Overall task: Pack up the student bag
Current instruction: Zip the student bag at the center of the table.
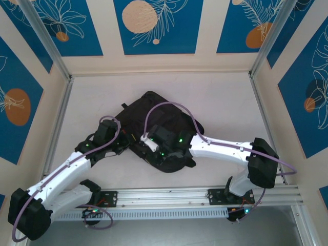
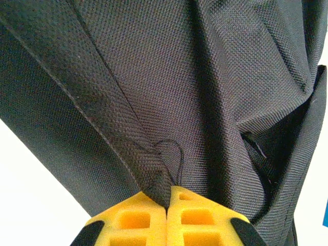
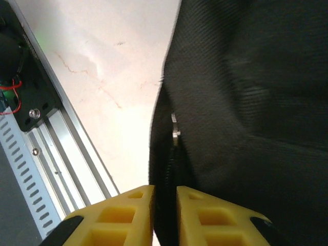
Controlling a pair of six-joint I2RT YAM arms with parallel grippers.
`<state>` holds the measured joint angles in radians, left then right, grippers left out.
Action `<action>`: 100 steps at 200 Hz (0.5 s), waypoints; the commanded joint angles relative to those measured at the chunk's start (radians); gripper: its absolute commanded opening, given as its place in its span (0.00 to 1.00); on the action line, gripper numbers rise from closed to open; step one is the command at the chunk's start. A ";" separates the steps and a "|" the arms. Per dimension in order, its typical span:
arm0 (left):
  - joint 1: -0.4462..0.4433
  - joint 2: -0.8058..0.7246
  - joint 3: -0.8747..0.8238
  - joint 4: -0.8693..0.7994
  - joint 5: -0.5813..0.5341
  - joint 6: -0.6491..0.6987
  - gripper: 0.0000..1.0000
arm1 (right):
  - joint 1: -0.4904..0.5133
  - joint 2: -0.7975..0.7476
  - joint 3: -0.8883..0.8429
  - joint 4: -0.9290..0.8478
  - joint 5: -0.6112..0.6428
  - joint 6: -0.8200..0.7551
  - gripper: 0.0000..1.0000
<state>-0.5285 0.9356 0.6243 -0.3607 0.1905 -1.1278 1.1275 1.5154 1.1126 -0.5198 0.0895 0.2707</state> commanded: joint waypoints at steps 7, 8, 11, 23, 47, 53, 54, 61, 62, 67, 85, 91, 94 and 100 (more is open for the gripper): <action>-0.007 -0.018 0.021 0.053 0.050 -0.004 0.00 | 0.060 0.013 0.008 -0.057 0.011 -0.017 0.19; -0.007 -0.017 0.020 0.053 0.050 -0.004 0.00 | 0.061 0.013 0.008 -0.058 0.010 -0.017 0.19; -0.007 -0.016 0.021 0.053 0.050 -0.004 0.00 | 0.067 0.011 0.009 -0.061 0.010 -0.017 0.19; -0.007 -0.013 0.021 0.058 0.051 -0.005 0.00 | 0.083 0.011 0.006 -0.070 0.009 -0.018 0.19; -0.006 -0.005 0.019 0.069 0.056 -0.008 0.00 | 0.077 0.026 -0.013 -0.072 0.004 -0.010 0.19; -0.007 -0.004 0.018 0.072 0.056 -0.008 0.00 | 0.068 0.032 -0.016 -0.067 0.001 -0.006 0.20; -0.006 -0.003 0.018 0.072 0.056 -0.008 0.00 | 0.066 0.032 -0.017 -0.066 0.000 -0.005 0.20; -0.007 -0.003 0.017 0.070 0.058 -0.007 0.00 | 0.055 0.035 -0.016 -0.060 -0.013 0.001 0.21; -0.007 -0.001 0.017 0.070 0.058 -0.008 0.00 | 0.054 0.036 -0.016 -0.059 -0.016 0.003 0.21; -0.007 0.000 0.017 0.069 0.059 -0.010 0.00 | 0.044 0.034 -0.016 -0.054 -0.032 0.007 0.23; -0.007 -0.005 0.014 0.066 0.060 -0.008 0.00 | -0.001 -0.001 -0.026 -0.003 -0.130 0.044 0.27; -0.008 -0.007 0.014 0.061 0.058 -0.006 0.00 | -0.022 -0.018 -0.033 0.020 -0.183 0.065 0.28; -0.007 -0.010 0.014 0.060 0.057 -0.006 0.00 | -0.034 -0.029 -0.039 0.035 -0.212 0.077 0.29; -0.007 -0.013 0.014 0.056 0.055 -0.006 0.00 | -0.060 -0.050 -0.052 0.068 -0.260 0.106 0.29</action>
<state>-0.5285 0.9401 0.6243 -0.3527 0.2054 -1.1278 1.1393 1.5238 1.1061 -0.5037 0.0292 0.2966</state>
